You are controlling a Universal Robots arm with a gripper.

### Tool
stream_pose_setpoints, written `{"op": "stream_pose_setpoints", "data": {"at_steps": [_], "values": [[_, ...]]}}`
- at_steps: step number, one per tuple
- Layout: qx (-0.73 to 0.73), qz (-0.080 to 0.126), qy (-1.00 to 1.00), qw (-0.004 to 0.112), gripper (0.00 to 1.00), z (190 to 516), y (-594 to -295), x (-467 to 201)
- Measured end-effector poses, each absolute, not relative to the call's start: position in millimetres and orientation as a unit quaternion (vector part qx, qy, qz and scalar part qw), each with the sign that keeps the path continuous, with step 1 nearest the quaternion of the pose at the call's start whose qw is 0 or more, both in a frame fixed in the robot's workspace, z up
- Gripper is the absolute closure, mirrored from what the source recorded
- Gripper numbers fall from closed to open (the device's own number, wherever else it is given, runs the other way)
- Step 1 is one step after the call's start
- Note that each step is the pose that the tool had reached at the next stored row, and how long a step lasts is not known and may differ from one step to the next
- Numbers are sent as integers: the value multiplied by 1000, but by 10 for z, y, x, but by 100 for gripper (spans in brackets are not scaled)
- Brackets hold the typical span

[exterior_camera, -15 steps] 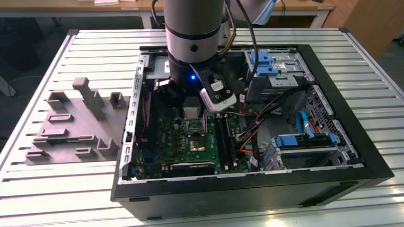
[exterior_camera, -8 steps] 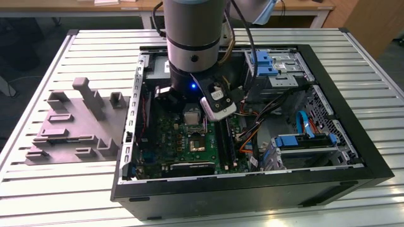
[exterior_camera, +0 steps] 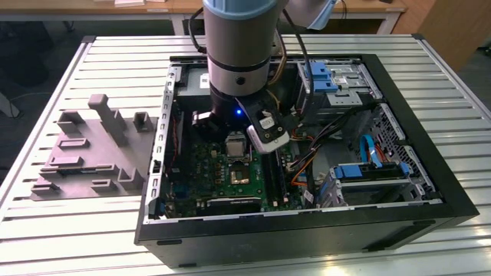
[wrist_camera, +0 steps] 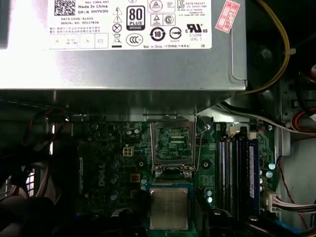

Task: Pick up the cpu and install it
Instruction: 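Place the cpu into insertion slot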

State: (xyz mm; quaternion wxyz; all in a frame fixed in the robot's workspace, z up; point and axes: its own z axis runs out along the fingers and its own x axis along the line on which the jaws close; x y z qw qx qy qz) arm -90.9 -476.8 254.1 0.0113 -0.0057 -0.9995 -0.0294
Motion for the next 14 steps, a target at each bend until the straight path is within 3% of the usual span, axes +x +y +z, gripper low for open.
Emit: {"op": "stream_pose_setpoints", "data": {"at_steps": [14], "values": [[-6, -29, -999, 11, 53, 2488, -4779, -904]]}}
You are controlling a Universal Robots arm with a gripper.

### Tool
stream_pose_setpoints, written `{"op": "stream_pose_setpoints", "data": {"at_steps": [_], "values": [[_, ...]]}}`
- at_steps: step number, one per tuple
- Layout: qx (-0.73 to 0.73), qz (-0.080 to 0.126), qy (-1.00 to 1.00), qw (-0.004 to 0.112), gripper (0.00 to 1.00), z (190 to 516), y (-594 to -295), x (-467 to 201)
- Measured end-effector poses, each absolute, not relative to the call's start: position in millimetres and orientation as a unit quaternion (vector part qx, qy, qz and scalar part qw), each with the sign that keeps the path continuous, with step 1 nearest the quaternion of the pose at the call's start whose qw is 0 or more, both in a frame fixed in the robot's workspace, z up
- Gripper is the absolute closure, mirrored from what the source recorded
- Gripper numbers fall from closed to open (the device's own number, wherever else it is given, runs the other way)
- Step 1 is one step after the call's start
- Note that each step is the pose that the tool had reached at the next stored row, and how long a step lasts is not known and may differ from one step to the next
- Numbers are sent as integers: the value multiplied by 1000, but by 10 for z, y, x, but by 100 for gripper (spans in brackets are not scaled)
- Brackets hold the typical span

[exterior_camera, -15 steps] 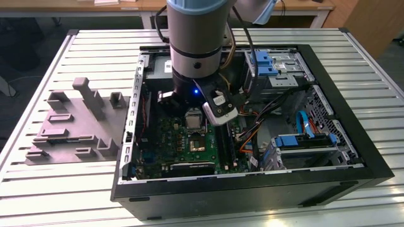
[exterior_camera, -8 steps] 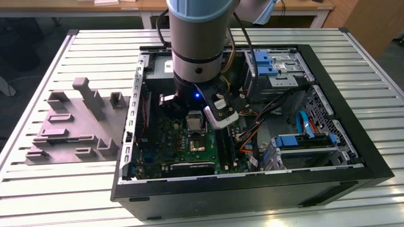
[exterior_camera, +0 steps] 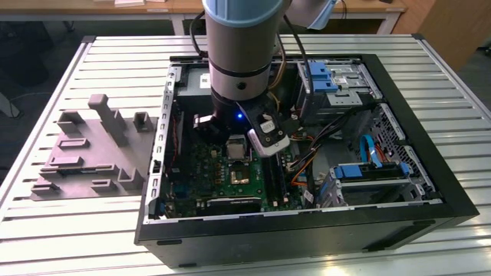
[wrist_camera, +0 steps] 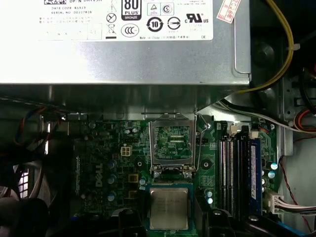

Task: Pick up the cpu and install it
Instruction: 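Place the cpu into insertion slot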

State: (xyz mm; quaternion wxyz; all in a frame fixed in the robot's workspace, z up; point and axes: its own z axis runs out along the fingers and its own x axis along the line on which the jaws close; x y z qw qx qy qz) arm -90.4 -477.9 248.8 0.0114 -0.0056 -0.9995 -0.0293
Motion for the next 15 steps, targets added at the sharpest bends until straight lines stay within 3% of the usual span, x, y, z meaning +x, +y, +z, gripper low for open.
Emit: {"op": "stream_pose_setpoints", "data": {"at_steps": [15], "values": [[-2, -29, -1000, 12, 53, 2303, -4821, -900]]}}
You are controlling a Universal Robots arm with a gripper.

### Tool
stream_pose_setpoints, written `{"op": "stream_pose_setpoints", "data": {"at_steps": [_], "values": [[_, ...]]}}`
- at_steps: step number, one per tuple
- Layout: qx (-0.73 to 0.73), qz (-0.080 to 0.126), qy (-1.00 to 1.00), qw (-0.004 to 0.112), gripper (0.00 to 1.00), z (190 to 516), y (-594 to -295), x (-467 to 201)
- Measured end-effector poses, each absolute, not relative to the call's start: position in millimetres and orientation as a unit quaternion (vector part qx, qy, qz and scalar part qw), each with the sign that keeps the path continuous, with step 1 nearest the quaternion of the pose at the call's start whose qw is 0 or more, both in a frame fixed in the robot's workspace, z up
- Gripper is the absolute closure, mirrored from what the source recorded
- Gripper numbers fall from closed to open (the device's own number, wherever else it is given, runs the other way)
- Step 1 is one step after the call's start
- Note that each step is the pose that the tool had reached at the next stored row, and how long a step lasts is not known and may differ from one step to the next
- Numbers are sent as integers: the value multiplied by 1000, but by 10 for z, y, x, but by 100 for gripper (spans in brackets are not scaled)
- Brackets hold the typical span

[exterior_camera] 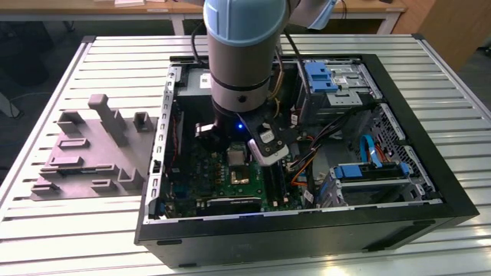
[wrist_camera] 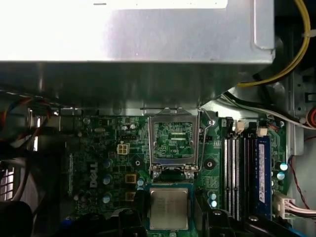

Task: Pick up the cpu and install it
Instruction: 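Place the cpu into insertion slot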

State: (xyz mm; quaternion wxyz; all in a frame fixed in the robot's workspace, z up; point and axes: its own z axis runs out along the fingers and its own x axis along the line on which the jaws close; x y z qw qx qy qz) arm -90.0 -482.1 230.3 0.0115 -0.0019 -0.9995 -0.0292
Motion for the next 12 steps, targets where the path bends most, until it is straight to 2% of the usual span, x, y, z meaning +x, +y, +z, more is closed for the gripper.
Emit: {"op": "stream_pose_setpoints", "data": {"at_steps": [12], "values": [[-3, -29, -1000, 12, 53, 2166, -4878, -865]]}}
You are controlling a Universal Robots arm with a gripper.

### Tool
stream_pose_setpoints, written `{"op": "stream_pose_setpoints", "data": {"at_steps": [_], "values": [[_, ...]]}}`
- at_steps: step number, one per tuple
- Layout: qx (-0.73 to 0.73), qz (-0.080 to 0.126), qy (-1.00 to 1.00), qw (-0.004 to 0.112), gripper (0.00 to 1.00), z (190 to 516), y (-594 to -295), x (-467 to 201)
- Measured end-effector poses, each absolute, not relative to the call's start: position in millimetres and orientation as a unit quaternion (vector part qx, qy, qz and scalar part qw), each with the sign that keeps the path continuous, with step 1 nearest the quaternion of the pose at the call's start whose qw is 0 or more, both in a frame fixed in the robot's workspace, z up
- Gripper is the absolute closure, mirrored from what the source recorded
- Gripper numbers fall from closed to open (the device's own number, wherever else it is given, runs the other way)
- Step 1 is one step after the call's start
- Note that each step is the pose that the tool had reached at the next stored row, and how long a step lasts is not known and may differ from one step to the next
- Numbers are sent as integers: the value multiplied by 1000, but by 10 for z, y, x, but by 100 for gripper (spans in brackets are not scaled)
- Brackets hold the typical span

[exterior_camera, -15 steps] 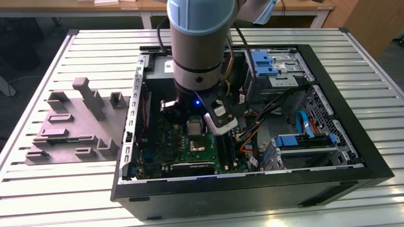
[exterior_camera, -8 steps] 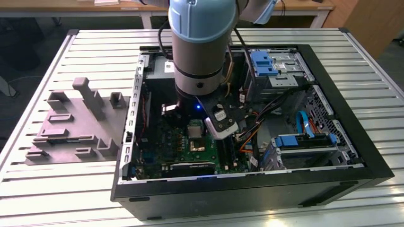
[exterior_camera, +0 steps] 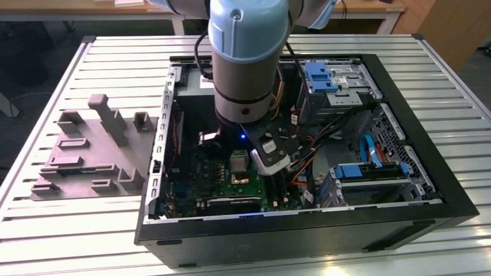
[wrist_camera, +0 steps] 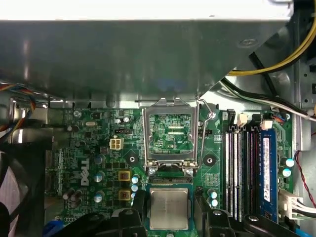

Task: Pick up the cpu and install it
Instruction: 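Place the cpu into insertion slot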

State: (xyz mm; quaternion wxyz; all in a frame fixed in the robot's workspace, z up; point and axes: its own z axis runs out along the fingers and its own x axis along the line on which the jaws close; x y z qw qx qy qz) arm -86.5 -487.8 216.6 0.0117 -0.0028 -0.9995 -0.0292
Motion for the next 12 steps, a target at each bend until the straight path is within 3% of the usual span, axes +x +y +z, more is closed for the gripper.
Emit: {"op": "stream_pose_setpoints", "data": {"at_steps": [12], "values": [[-3, -29, -1000, 12, 53, 2164, -4879, -864]]}}
